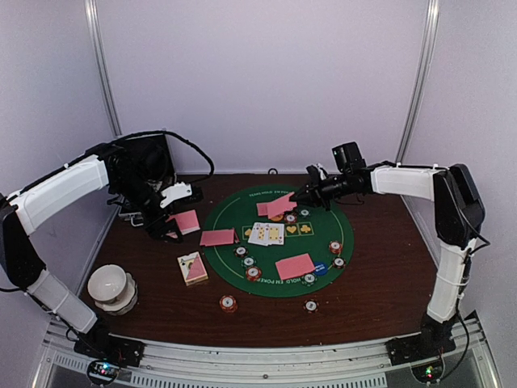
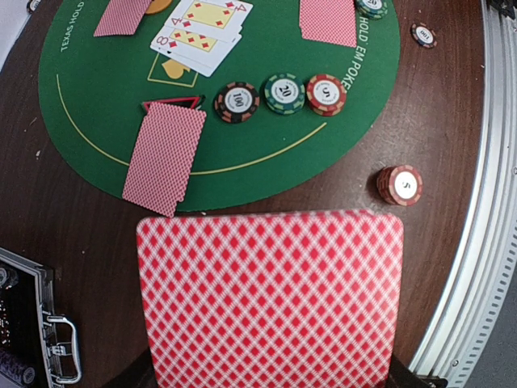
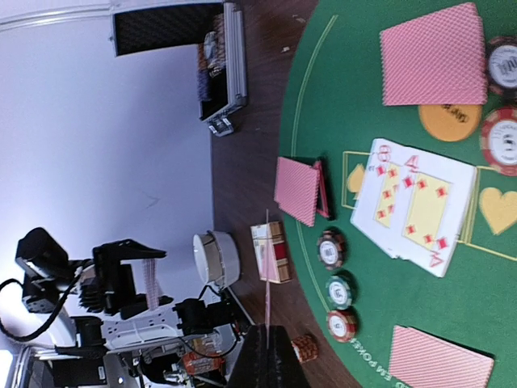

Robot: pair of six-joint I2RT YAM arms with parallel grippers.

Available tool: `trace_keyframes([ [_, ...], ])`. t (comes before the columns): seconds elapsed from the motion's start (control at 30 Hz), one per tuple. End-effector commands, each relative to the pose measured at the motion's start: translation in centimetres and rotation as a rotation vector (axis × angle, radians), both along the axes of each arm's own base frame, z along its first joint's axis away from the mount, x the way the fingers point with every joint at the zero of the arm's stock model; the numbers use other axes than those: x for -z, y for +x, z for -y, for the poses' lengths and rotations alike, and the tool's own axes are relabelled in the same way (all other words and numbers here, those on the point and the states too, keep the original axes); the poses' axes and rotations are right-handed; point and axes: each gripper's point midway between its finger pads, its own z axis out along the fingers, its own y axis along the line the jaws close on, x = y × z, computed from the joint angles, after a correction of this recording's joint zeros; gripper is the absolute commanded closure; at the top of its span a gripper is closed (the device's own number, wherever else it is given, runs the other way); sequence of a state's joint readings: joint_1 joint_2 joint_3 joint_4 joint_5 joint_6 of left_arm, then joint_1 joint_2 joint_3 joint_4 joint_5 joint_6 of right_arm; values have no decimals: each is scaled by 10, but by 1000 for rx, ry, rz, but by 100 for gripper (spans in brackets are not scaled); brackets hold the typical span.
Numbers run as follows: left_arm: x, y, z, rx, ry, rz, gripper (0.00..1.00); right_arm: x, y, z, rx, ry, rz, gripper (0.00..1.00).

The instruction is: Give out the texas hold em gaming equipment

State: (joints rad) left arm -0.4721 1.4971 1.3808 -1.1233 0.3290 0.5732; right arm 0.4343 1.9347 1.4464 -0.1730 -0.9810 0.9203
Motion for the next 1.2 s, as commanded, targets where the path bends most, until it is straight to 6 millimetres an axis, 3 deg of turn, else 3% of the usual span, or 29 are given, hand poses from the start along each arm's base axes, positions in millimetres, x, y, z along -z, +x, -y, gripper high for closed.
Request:
trace_keyframes([
  [0.0,-5,6,2,-1,-23,28,100,62,-3,32,10,-167,-47,100],
  [0.23,-7,6,2,-1,-22,33,100,103,3,42,26,-264,-64,100],
  [0.73,-8,5,1,-1,-23,34,100,129,28,54,135,-281,-41,100],
  [1.17,-7,3,0,-1,-23,28,100,160,23,72,171,-407,-87,100],
])
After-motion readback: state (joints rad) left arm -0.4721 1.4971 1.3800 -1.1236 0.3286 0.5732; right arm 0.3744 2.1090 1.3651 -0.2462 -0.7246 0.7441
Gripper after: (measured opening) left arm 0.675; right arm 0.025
